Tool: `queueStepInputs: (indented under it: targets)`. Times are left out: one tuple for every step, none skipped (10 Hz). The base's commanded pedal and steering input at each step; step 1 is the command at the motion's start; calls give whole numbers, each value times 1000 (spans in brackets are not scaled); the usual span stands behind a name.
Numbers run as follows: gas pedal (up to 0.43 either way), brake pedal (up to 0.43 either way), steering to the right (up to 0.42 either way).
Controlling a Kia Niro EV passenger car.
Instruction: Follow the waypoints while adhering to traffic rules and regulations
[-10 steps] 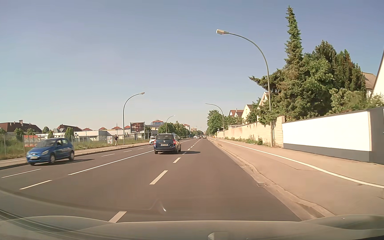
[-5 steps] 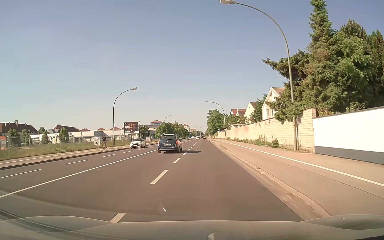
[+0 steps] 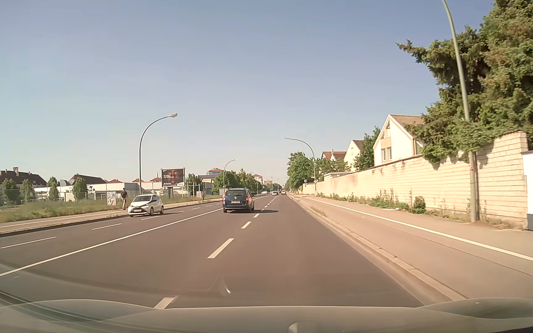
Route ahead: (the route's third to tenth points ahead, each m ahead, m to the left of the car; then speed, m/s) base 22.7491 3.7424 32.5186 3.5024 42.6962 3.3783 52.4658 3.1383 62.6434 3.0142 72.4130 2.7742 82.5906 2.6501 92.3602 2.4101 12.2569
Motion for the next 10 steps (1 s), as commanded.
queueStepInputs:
  targets:
    - [169, 0, -5]
    - [169, 0, -5]
    - [169, 0, -6]
    - [169, 0, -6]
    - [169, 0, -6]
    - [169, 0, -6]
    - [169, 0, -6]
    - [169, 0, -6]
    - [169, 0, -5]
    - [169, 0, -5]
